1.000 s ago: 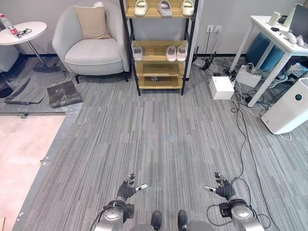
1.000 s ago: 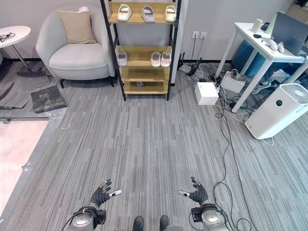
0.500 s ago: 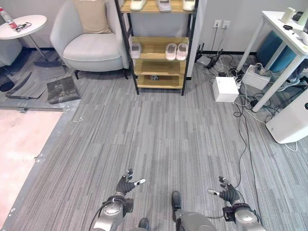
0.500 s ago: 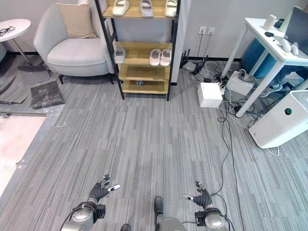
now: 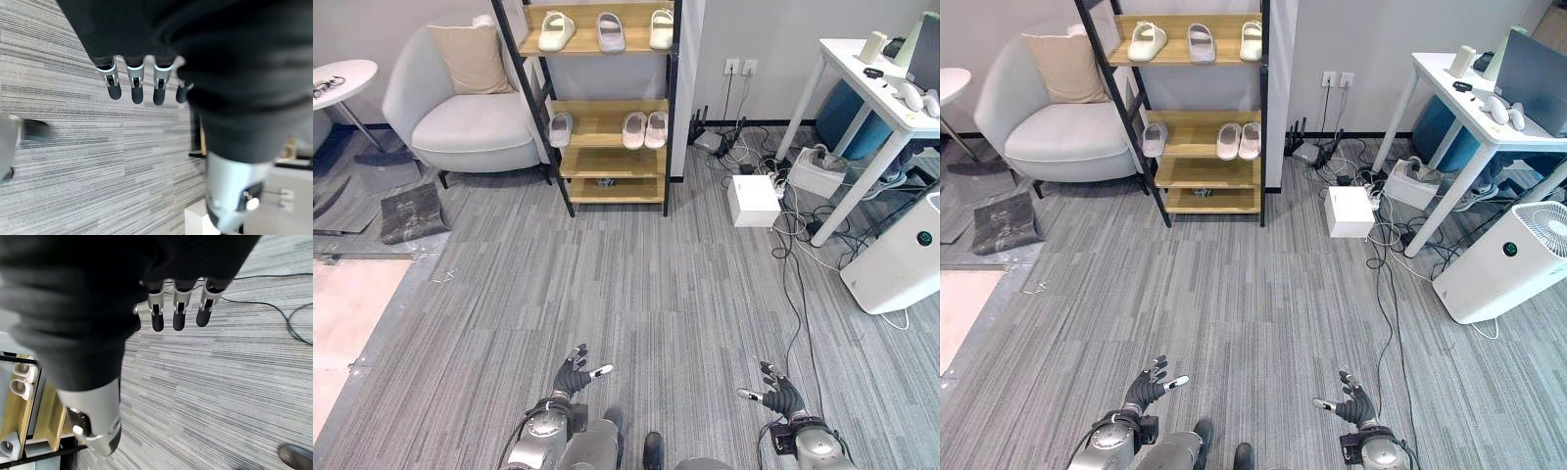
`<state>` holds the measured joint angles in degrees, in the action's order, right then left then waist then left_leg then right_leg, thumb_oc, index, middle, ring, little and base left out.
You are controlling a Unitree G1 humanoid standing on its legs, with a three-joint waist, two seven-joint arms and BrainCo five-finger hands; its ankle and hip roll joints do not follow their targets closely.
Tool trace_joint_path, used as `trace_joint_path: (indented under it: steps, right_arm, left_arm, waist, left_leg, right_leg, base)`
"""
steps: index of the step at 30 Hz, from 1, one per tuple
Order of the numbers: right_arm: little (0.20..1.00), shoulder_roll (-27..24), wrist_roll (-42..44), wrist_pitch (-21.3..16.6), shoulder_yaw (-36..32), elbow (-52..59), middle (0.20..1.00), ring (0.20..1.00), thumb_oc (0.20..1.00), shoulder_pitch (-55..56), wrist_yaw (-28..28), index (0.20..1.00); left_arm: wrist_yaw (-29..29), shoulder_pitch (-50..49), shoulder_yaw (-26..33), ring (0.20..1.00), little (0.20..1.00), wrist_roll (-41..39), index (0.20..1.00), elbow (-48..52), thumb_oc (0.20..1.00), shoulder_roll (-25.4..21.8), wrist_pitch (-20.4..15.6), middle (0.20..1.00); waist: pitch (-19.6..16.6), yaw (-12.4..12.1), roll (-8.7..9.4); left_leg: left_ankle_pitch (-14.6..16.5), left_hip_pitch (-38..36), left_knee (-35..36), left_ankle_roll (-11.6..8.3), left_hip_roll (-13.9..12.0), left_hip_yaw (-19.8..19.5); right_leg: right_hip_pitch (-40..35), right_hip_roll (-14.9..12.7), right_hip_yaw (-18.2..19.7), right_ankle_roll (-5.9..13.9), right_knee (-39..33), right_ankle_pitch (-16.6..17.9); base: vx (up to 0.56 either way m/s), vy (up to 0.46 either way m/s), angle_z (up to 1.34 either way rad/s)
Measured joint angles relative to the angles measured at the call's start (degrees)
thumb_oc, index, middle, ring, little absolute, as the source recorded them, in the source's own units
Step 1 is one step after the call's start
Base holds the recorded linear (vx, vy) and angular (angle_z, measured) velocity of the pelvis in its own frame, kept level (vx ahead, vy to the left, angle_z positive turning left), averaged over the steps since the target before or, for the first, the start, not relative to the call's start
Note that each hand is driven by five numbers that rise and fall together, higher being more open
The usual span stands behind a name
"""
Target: Arrange the slippers neatly on the shoe rack.
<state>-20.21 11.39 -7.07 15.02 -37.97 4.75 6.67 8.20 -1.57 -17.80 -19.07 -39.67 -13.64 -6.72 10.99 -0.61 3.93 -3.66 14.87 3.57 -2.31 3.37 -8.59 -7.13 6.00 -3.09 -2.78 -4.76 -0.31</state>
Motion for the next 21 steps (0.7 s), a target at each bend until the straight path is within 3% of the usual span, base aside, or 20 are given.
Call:
trace_joint_path:
  steps: [1,2,3,7,8,9,10,11,13,14,16,18,19,20,21]
  right_arm:
    - [1.0,0.2,-0.1,0.0,0.1,-0.5,1.0,1.0,1.0,-0.6,0.0,1.0]
    - [1.0,0.2,-0.1,0.1,0.0,-0.8,1.0,1.0,1.0,-0.7,0.0,1.0]
    - [1.0,0.2,-0.1,0.2,0.1,-1.3,1.0,1.0,1.0,-0.5,-0.2,1.0]
    - [1.0,-0.1,-0.2,0.2,0.0,-1.0,1.0,1.0,1.0,-0.1,-0.5,1.0]
    - [1.0,0.1,-0.2,0.3,0.1,-1.2,1.0,1.0,1.0,0.6,-0.5,1.0]
    - [1.0,1.9,-0.1,0.8,0.0,-1.5,1.0,1.0,1.0,0.4,-0.7,1.0]
    - [1.0,2.4,-0.1,0.8,-0.1,-1.6,1.0,1.0,1.0,0.8,-0.7,1.0]
    - [1.0,2.8,-0.1,0.7,-0.1,-1.3,1.0,1.0,1.0,0.6,-1.0,1.0]
    - [1.0,2.9,-0.1,0.8,-0.1,-1.3,1.0,1.0,1.0,0.4,-1.1,1.0]
    - [1.0,3.1,-0.1,0.8,-0.1,-0.9,1.0,1.0,1.0,0.3,-1.2,1.0]
    - [1.0,3.1,-0.1,0.9,-0.3,-0.3,1.0,1.0,1.0,0.9,-1.1,1.0]
    - [1.0,3.3,-0.1,0.9,-0.4,-0.2,1.0,1.0,1.0,1.3,-1.1,1.0]
    - [1.0,3.6,-0.1,0.9,-0.3,-0.1,1.0,1.0,1.0,1.5,-1.2,1.0]
    - [1.0,3.6,-0.1,0.9,-0.3,0.1,1.0,1.0,1.0,1.7,-1.3,1.0]
    - [1.0,3.7,-0.1,0.9,-0.2,0.3,1.0,1.0,1.0,1.5,-1.4,1.0]
  left_arm:
    - [0.1,0.1,0.1,1.0,1.0,0.1,1.0,-0.1,1.0,-0.1,0.4,1.0]
    - [0.1,0.1,0.1,1.0,1.0,0.1,1.0,-0.1,1.0,-0.1,0.4,1.0]
    - [0.1,-0.6,0.4,1.0,1.0,0.1,1.0,-0.1,1.0,-0.1,0.5,1.0]
    - [0.3,-1.2,0.1,1.0,1.0,0.0,1.0,-0.3,1.0,0.3,0.6,1.0]
    - [0.3,-1.8,0.0,1.0,1.0,0.1,1.0,-0.2,1.0,0.4,0.7,1.0]
    - [0.4,-1.0,-0.2,1.0,1.0,0.1,1.0,-0.3,1.0,-0.1,0.8,1.0]
    - [0.3,-0.7,-0.2,1.0,1.0,0.1,1.0,-0.2,1.0,-0.2,0.8,1.0]
    - [0.4,-0.5,-0.2,1.0,1.0,0.0,1.0,-0.1,1.0,-0.4,0.8,1.0]
    - [0.4,0.1,-0.2,1.0,1.0,0.0,1.0,-0.1,1.0,-0.8,0.8,1.0]
    - [0.5,0.4,-0.2,1.0,1.0,0.0,1.0,0.1,1.0,-1.4,0.8,1.0]
    - [0.6,0.5,-0.7,1.0,1.0,0.0,1.0,0.3,1.0,-1.9,0.9,1.0]
    - [0.6,1.2,-1.3,1.0,1.0,0.0,1.0,0.6,1.0,-1.8,0.9,1.0]
    - [0.6,1.6,-1.7,1.0,1.0,0.0,1.0,0.5,1.0,-2.1,0.9,1.0]
    - [0.6,1.8,-2.1,1.0,1.0,0.0,1.0,0.5,1.0,-2.1,0.9,1.0]
    - [0.6,1.8,-2.1,1.0,1.0,0.0,1.0,0.6,1.0,-2.3,0.9,1.0]
  waist:
    - [1.0,0.0,-1.12]
    - [1.1,0.0,-1.33]
    - [0.9,-0.6,-1.41]
    - [-0.1,-0.9,-2.01]
    - [-0.4,-0.9,-2.6]
    - [-0.6,-0.1,-1.39]
    - [-0.6,0.1,-1.38]
    - [-1.2,0.1,-0.77]
    - [-1.6,0.2,-0.47]
    - [-1.7,0.1,-0.24]
    - [-1.6,0.2,-0.35]
    - [-1.2,0.6,-1.11]
    - [-0.5,0.5,-1.71]
    - [0.1,0.5,-2.9]
    - [0.4,0.5,-3.24]
  left_leg:
    - [-2.3,2.2,1.6,-0.26,-0.3,1.6]
    - [-2.4,2.3,1.4,-0.17,-0.2,2.3]
    - [-3.7,1.8,1.1,1.79,0.2,2.8]
    - [-4.7,-1.2,0.5,4.66,2.3,3.8]
    - [-9.1,-3.0,1.3,8.41,1.9,3.2]
    - [-9.3,-4.9,1.0,10.21,3.0,3.1]
    - [-9.7,-5.9,1.0,9.67,3.0,2.8]
    - [-6.4,-7.2,0.8,10.99,3.9,3.2]
    - [-6.1,-8.8,1.0,11.24,4.9,2.8]
    - [-6.0,-9.9,1.0,10.81,5.7,2.9]
    - [-4.0,-12.1,0.8,12.18,6.9,1.8]
    - [-2.0,-14.0,0.4,13.45,7.1,0.7]
    - [-2.1,-15.5,0.2,11.36,6.8,0.1]
    - [-0.6,-16.9,0.6,10.61,5.5,-0.4]
    - [-1.1,-17.5,0.5,10.43,5.0,-0.2]
  right_leg:
    - [-1.9,1.3,-0.1,0.31,0.0,-2.2]
    - [-2.5,1.4,0.0,-0.54,0.0,-2.4]
    - [-3.9,1.4,1.5,0.21,0.0,-3.3]
    - [-6.6,0.6,3.0,1.97,0.1,-5.5]
    - [-8.0,1.2,3.6,3.11,0.2,-6.2]
    - [-7.8,0.1,4.5,4.67,5.1,-7.6]
    - [-6.7,-0.4,4.8,6.19,9.1,-9.6]
    - [-4.7,-2.2,5.8,8.06,15.8,-10.8]
    - [0.4,-3.0,5.6,9.73,27.8,-12.5]
    - [5.4,-4.5,4.0,11.49,39.0,-13.0]
    - [9.7,-7.9,3.0,11.75,47.5,-13.0]
    - [12.2,-9.9,2.9,11.29,50.3,-13.1]
    - [14.5,-11.2,2.6,10.86,50.1,-13.5]
    - [16.7,-11.4,0.5,10.43,45.2,-14.2]
    - [17.8,-11.3,-0.4,10.41,41.2,-14.0]
  base:
    - [0.42,0.182,0.02]
    - [0.44,0.217,-0.14]
    - [0.33,0.184,-0.36]
    - [0.24,0.141,-0.28]
    - [0.32,0.193,0.07]
    - [0.32,0.197,0.1]
    - [0.31,0.225,0.04]
    - [0.26,0.211,-0.03]
    - [0.18,0.154,0.0]
    - [0.13,0.105,0.05]
    - [0.25,0.166,0.17]
    - [0.28,0.092,0.24]
    - [0.4,0.033,0.24]
    - [0.31,0.001,0.23]
    - [0.35,-0.069,0.07]
